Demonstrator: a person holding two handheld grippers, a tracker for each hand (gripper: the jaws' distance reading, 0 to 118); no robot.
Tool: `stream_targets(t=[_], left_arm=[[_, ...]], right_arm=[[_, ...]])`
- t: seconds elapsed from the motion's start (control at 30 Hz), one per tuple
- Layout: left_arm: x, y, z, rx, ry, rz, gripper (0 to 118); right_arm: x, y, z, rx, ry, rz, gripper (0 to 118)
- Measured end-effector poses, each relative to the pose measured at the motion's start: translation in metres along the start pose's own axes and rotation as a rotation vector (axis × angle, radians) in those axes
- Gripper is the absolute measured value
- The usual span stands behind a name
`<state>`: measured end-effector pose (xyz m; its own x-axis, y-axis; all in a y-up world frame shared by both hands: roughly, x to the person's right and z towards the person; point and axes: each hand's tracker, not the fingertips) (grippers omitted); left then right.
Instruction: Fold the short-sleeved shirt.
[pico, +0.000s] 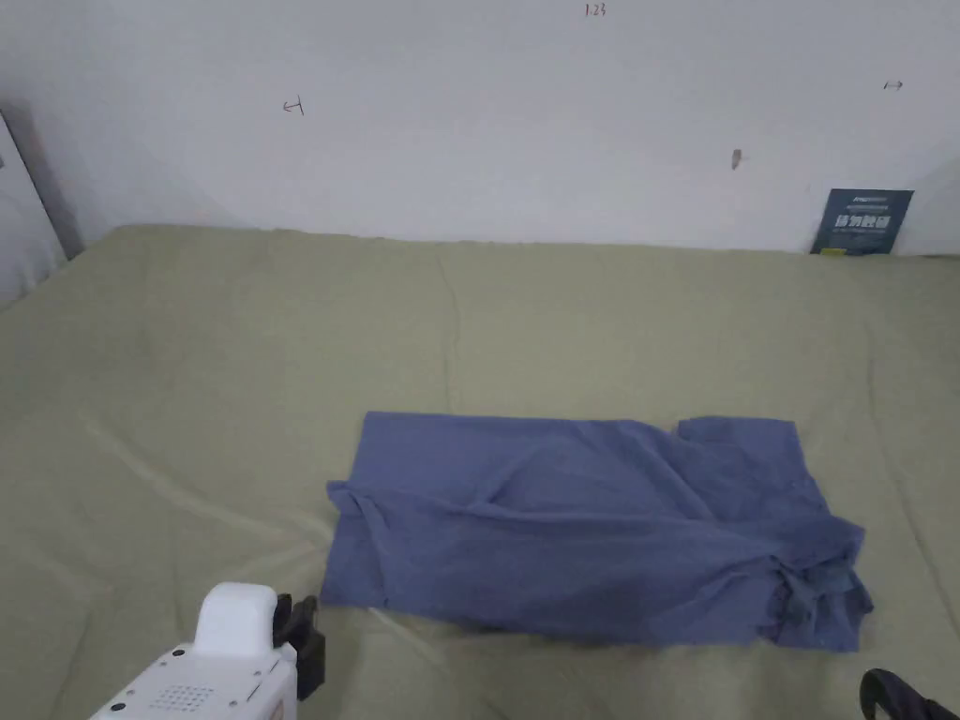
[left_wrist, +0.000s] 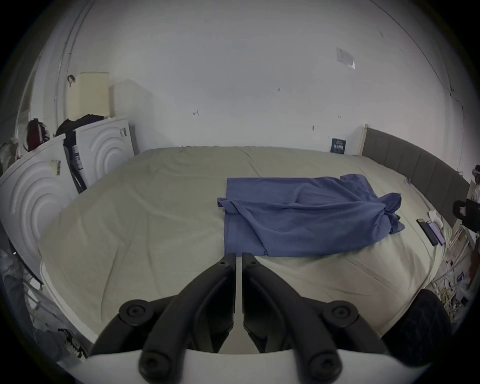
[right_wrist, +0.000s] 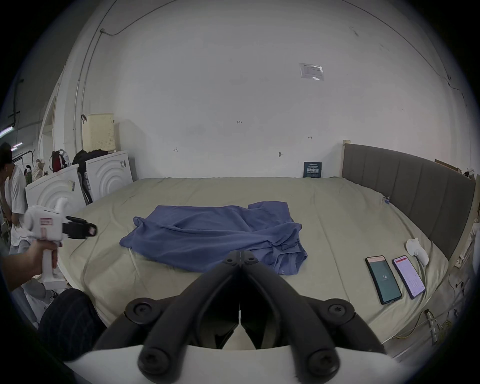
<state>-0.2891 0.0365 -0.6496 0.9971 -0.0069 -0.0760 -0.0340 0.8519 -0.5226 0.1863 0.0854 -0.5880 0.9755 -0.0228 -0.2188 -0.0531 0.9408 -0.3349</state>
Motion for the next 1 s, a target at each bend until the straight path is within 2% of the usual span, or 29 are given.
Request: stream_targets(t=[0.03, 0.07, 0.1, 0.17, 0.23, 0.37, 0.47, 0.57, 0.6, 0.67, 0.7, 0.83, 0.93, 0.97, 1.0], left_arm=[[-0.004, 0.002, -0.015, -0.053, -0.027, 0.005, 89], [-0.006, 0.005, -0.034, -0.126, -0.035, -0.001, 116], [-0.008, 0.003, -0.050, -0.179, -0.045, 0.011, 118], [-0.010, 0.005, -0.073, -0.173, -0.030, -0.005, 118], [-0.012, 0.005, -0.103, -0.287, -0.035, 0.009, 118], [-0.007, 0.005, -0.137, -0.306, -0.019, -0.028, 118], [-0.003, 0.005, -0.160, -0.400, -0.010, -0.076, 107], [0.003, 0.010, -0.153, -0.356, -0.031, -0.067, 100], [0.006, 0.014, -0.150, -0.355, -0.039, -0.060, 85], [0.012, 0.018, -0.142, -0.340, -0.029, -0.058, 27], [0.014, 0.018, -0.141, -0.330, -0.017, -0.054, 11], [-0.002, 0.027, -0.131, -0.299, -0.051, 0.089, 11], [-0.004, 0.040, -0.117, -0.265, -0.080, 0.115, 11], [-0.002, 0.044, -0.114, -0.265, -0.075, 0.105, 11], [0.000, 0.048, -0.112, -0.257, -0.079, 0.094, 11]], right_arm=[[0.003, -0.001, 0.001, 0.000, 0.001, -0.003, 0], [0.003, 0.000, 0.000, -0.004, 0.002, -0.006, 0], [0.003, 0.000, -0.001, -0.008, 0.000, -0.009, 0], [0.005, 0.000, 0.000, -0.016, -0.006, -0.011, 0], [0.008, 0.000, -0.002, -0.025, -0.013, -0.012, 0], [0.014, -0.001, -0.006, -0.050, -0.030, -0.026, 0], [0.020, -0.002, -0.009, -0.062, -0.039, -0.035, 0], [0.024, -0.001, -0.012, -0.072, -0.053, -0.056, 0], [0.026, -0.001, -0.013, -0.070, -0.052, -0.068, 0], [0.028, 0.000, -0.016, -0.073, -0.052, -0.074, 0], [0.027, 0.000, -0.018, -0.077, -0.052, -0.070, 0], [0.034, 0.005, -0.035, -0.134, -0.061, -0.015, 0], [0.050, 0.002, -0.063, -0.229, -0.059, -0.007, 1], [0.055, -0.001, -0.074, -0.241, -0.068, -0.003, 3], [0.060, -0.004, -0.087, -0.259, -0.078, 0.004, 13]])
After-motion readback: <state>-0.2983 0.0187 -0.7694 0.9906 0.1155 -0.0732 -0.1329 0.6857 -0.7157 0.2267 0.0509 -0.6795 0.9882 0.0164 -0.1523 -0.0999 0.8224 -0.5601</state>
